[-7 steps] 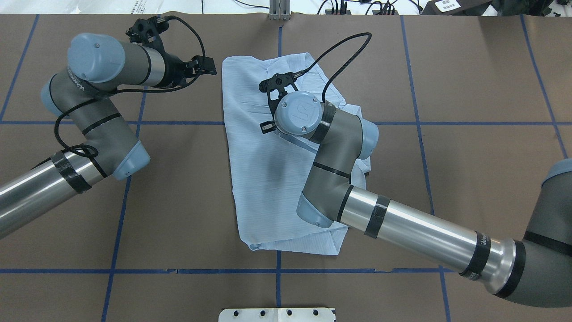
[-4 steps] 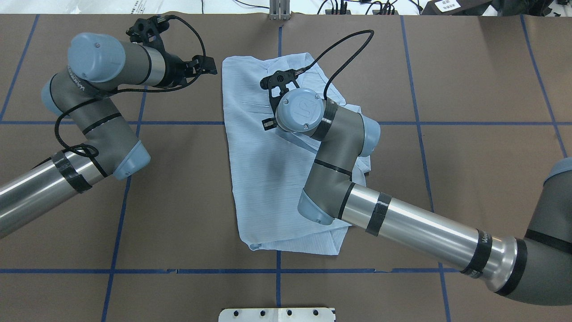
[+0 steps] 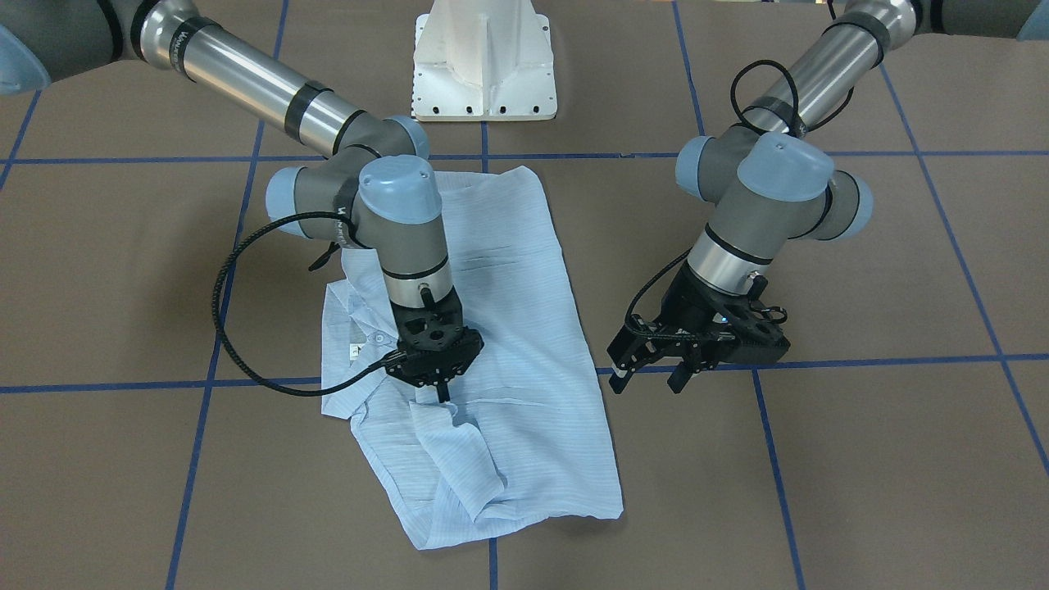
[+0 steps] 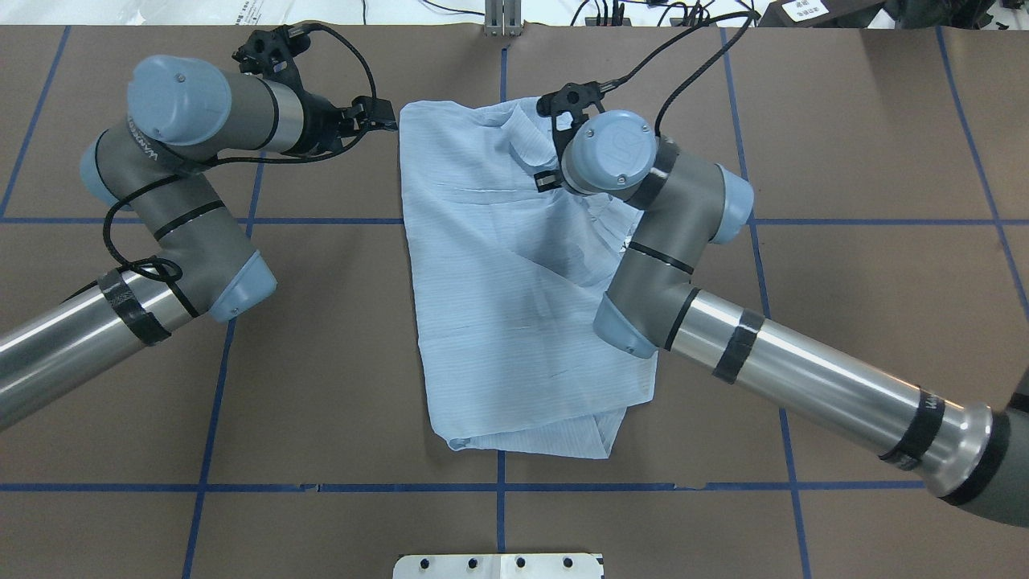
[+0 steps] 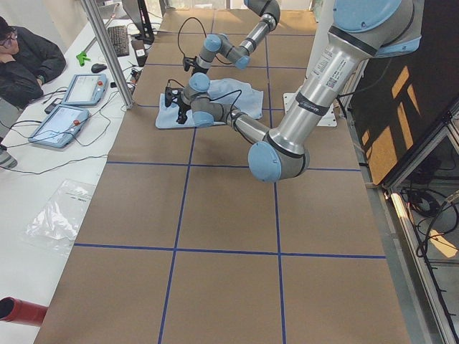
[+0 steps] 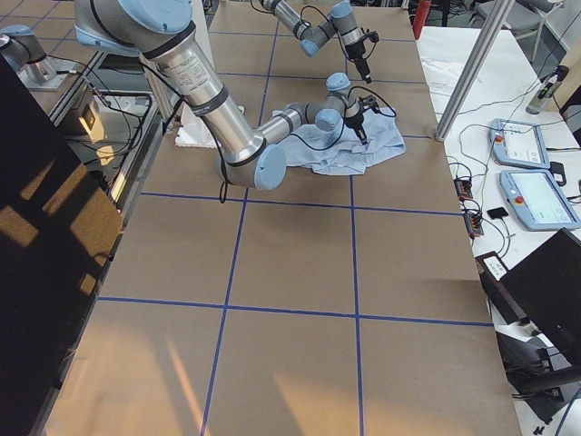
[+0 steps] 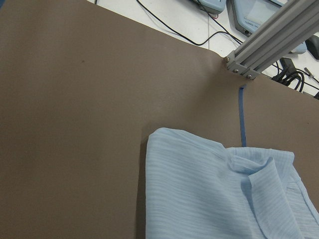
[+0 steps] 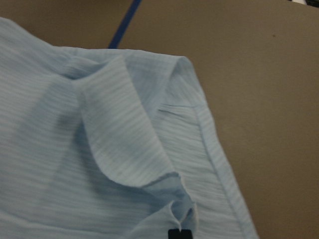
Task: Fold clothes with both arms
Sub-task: 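Raise the right gripper and move it beyond the shirt's far edge, then bring the left gripper to the shirt's near corner while the right gripper presses the side, then grasp the shirt's near edge with both grippers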
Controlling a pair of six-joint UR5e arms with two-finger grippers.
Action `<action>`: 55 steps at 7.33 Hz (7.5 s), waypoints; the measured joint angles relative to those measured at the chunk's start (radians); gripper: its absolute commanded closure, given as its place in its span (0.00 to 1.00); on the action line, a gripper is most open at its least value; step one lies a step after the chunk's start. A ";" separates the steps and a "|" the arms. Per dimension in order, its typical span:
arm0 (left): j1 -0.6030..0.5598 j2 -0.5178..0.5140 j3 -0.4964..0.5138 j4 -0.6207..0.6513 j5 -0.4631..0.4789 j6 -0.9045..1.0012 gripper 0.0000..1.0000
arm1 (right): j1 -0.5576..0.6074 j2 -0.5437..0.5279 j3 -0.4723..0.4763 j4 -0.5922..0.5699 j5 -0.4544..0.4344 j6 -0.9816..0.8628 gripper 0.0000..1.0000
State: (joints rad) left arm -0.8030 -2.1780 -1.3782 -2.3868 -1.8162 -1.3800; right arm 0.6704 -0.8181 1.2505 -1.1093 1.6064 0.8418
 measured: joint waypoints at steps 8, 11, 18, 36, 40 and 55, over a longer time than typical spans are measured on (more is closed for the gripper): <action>0.005 0.004 -0.028 0.014 -0.004 -0.015 0.01 | 0.096 -0.080 0.039 0.106 0.092 -0.016 0.00; 0.075 0.070 -0.216 0.146 -0.014 -0.118 0.02 | 0.082 -0.112 0.152 0.102 0.201 0.076 0.00; 0.512 0.164 -0.462 0.406 0.203 -0.523 0.21 | -0.008 -0.282 0.617 -0.301 0.338 0.311 0.00; 0.581 0.150 -0.442 0.468 0.206 -0.568 1.00 | -0.030 -0.310 0.643 -0.303 0.345 0.376 0.00; 0.549 0.157 -0.459 0.468 0.206 -0.562 1.00 | -0.042 -0.321 0.647 -0.302 0.342 0.387 0.00; 0.546 0.177 -0.477 0.469 0.205 -0.556 1.00 | -0.428 -0.343 0.631 -0.389 -0.008 0.938 0.00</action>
State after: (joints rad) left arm -0.2570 -2.0008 -1.8554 -1.9175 -1.6112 -1.9359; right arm 0.2424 -1.1615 1.8818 -1.4978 1.5984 1.7794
